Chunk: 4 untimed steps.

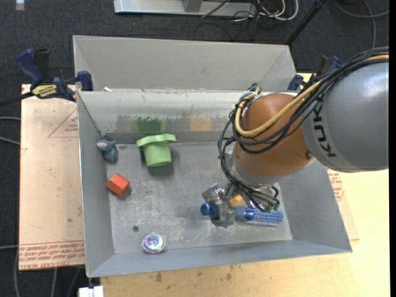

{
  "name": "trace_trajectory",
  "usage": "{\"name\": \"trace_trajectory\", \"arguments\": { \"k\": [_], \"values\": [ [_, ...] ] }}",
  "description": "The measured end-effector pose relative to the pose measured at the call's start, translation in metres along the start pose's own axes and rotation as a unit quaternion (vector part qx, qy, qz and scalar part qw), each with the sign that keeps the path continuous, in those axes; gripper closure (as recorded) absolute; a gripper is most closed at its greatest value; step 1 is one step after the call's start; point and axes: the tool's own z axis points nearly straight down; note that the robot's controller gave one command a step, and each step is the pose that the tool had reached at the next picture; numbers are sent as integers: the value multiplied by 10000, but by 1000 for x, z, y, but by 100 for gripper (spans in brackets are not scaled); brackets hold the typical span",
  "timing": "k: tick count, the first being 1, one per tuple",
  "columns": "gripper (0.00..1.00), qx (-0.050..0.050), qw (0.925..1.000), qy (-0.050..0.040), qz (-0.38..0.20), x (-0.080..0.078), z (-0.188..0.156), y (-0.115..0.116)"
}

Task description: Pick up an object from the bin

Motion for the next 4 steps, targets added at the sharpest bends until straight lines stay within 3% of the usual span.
{"name": "trace_trajectory", "arguments": {
  "k": [1, 2, 3, 4],
  "values": [
    [100, 26, 10000, -43, 56, 9, -25, -2],
    [100, 33, 10000, -65, -5, 2, -64, 3],
    [100, 10, 9987, 1, -518, 14, 8, -2],
    [100, 40, 9985, -70, -546, -2, -54, -1]
  ]
}}
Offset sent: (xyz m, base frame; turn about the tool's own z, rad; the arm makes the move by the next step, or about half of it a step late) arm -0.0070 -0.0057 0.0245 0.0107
